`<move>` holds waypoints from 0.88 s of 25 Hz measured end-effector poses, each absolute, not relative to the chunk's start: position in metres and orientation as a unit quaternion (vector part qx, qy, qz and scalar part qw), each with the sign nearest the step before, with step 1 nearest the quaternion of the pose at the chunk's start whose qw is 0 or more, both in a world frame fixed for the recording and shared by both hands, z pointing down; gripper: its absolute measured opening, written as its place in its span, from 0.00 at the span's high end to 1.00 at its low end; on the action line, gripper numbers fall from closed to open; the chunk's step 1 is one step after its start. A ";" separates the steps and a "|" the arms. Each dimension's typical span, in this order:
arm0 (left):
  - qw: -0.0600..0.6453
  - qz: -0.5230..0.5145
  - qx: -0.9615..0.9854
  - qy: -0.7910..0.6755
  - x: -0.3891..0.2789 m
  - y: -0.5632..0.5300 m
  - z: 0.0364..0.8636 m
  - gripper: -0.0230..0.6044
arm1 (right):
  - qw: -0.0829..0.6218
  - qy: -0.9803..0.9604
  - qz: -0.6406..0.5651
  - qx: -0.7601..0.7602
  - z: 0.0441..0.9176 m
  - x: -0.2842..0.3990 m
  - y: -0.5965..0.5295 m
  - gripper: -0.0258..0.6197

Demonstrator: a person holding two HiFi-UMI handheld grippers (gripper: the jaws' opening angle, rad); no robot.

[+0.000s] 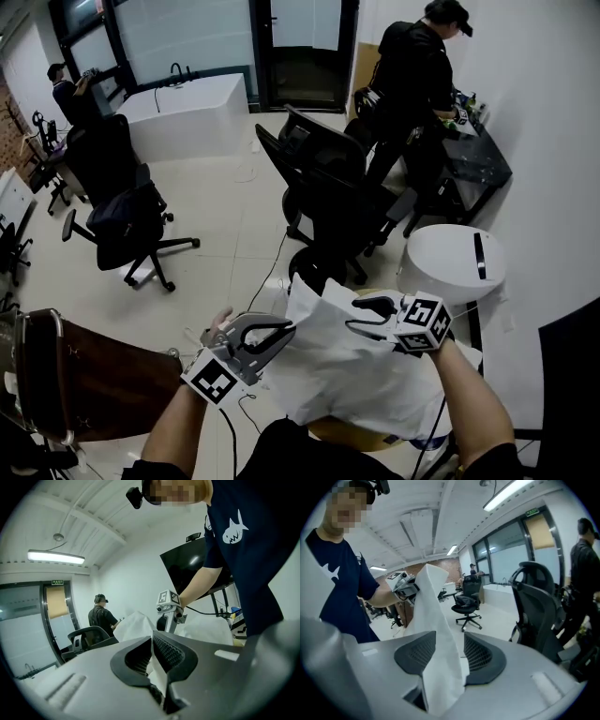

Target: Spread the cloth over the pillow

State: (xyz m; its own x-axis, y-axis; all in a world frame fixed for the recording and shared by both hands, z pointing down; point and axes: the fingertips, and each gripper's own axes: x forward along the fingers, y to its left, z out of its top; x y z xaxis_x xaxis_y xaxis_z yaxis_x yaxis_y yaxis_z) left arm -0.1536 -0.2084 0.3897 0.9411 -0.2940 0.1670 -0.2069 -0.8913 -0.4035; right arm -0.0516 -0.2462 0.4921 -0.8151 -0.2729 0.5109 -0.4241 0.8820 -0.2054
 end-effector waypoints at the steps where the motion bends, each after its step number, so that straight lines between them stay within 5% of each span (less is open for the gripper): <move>1: 0.192 -0.110 -0.966 0.131 -0.155 -0.207 0.390 0.96 | 0.247 -0.942 0.158 0.162 0.496 -0.056 -0.244 0.65; 5: 0.175 -0.116 -0.967 0.146 -0.163 -0.208 0.400 0.96 | 0.260 -0.944 0.172 0.106 0.505 -0.076 -0.240 0.66; 9: 0.137 -0.142 -0.964 0.179 -0.173 -0.228 0.427 0.96 | 0.276 -0.938 0.162 0.132 0.514 -0.075 -0.247 0.94; 22: 0.028 -0.212 -0.951 0.224 -0.142 -0.349 0.527 0.96 | 0.392 -0.861 0.083 0.313 0.526 -0.011 -0.337 0.94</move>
